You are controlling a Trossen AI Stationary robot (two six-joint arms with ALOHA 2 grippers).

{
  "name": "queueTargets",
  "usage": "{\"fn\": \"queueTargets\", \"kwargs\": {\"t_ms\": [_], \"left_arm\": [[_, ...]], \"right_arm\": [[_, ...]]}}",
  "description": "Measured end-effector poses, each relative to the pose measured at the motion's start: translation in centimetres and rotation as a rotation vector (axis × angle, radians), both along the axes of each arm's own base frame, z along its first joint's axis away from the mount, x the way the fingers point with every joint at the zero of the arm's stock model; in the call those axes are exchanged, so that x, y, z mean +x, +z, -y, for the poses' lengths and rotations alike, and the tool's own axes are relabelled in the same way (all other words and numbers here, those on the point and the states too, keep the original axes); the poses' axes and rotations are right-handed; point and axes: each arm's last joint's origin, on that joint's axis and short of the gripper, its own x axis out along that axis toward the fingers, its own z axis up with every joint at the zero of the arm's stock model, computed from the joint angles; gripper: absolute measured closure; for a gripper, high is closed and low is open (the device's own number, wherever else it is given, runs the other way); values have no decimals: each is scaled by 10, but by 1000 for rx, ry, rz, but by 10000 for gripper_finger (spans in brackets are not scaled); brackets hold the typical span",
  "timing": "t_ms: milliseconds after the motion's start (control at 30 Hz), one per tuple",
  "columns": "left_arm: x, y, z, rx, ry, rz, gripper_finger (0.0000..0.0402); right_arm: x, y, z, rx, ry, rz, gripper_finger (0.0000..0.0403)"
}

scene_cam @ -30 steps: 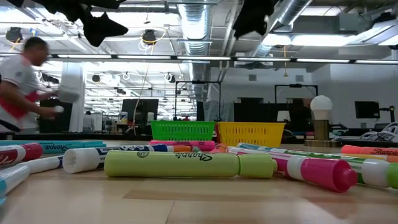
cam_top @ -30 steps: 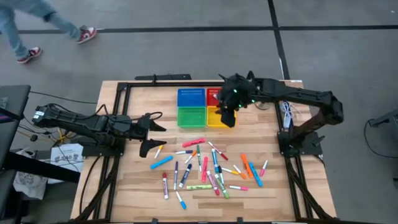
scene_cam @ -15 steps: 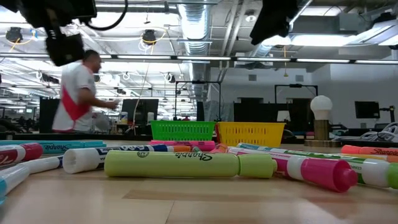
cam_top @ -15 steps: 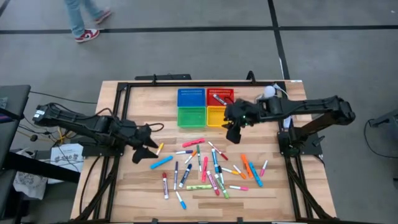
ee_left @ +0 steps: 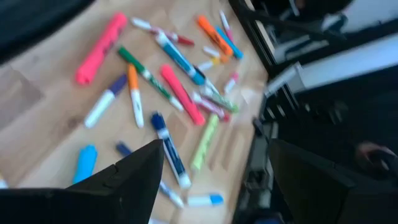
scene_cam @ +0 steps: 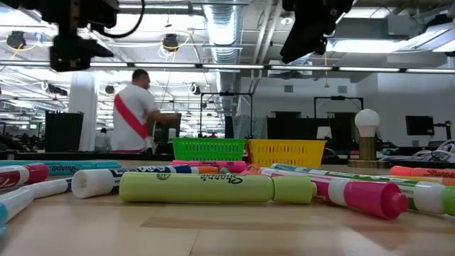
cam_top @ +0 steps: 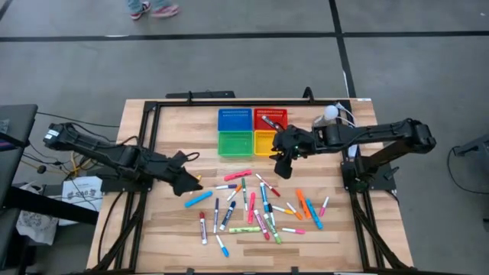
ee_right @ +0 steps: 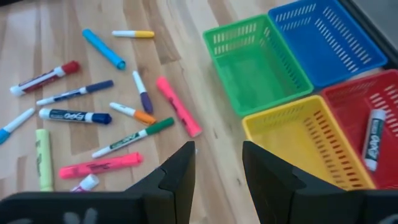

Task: Pick & Place Markers
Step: Put the blue thick dry erase marker into the red bin

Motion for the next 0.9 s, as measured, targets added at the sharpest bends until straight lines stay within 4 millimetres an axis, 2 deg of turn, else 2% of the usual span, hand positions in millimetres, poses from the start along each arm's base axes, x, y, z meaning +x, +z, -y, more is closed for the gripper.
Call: {"fn": "queueTargets", "kwargs": {"t_ms": [133,267,433,500,600,733,900], "left_arm": [[23,-11,7,20,32,9,112],[44,-29,14,18,41,-25,112],[62,-47,22,-8,35,-68,112],[67,-43,27,20,-4,-16,112],[72,-26,33,97,-132,169,112],[65,2,37,156,-231,394,112],[57,20,49,171,-283,408,112]], "right_arm": [[0,0,5,-23,8,-6,280],[0,0,7,-26,6,-8,280],[0,0,-2,4,10,-5,280],[0,0,-8,25,9,-2,280],[-1,0,-21,60,15,7,280],[-1,1,-38,118,17,27,280],[-6,2,-64,168,51,34,280]]}}
